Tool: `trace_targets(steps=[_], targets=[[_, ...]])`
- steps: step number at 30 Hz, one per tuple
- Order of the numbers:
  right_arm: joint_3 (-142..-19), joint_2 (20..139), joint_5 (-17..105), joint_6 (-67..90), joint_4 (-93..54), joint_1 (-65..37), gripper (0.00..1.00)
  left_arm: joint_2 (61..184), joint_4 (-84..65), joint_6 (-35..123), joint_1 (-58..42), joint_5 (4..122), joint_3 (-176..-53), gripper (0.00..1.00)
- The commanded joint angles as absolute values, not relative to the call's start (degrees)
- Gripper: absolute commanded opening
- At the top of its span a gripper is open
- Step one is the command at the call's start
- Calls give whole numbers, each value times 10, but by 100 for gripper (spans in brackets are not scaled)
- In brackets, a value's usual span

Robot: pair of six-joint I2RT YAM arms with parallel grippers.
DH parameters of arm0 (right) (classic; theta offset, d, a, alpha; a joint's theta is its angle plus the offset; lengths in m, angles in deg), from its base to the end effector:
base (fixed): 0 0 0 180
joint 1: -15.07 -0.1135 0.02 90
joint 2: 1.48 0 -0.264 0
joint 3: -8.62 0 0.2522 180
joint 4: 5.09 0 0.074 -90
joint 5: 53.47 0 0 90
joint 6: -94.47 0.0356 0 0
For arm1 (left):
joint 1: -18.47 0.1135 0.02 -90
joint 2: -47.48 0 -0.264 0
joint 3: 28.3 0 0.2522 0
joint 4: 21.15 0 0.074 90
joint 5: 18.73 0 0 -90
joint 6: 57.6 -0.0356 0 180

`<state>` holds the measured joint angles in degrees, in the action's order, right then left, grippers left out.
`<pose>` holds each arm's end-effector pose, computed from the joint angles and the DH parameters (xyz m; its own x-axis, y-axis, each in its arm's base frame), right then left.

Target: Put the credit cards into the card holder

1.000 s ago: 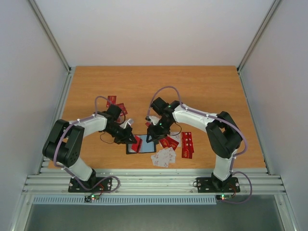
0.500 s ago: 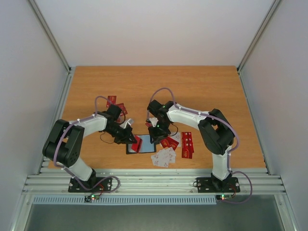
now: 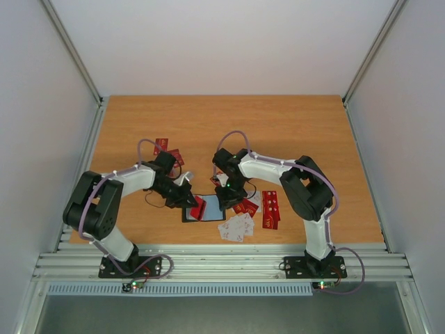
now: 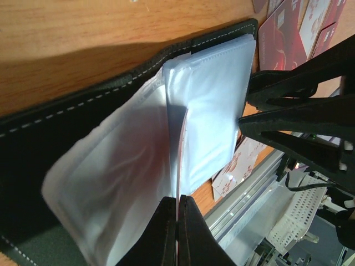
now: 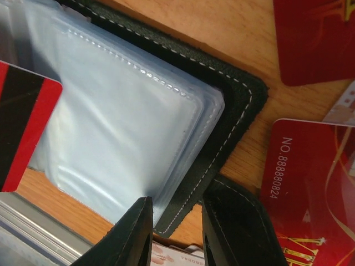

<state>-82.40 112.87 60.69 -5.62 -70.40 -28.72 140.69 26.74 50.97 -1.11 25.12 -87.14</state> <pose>0.2519 0.2617 0.1477 -0.5987 -0.7953 -0.0951 -0.7550 0.5206 0.3987 0.2328 -0.1101 0.1369 -0.9881 0.1173 0.0999 0.0095 0.6936 -0.7203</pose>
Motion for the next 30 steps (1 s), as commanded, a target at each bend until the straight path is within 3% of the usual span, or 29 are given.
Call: trace_targets(steps=[1, 30], targets=[[-812, 1139, 601, -56, -695, -291, 26, 1419, 229, 505, -10, 240, -869, 0], [-794, 1134, 607, -64, -691, -291, 24, 1425, 98, 584, -29, 264, -816, 0]])
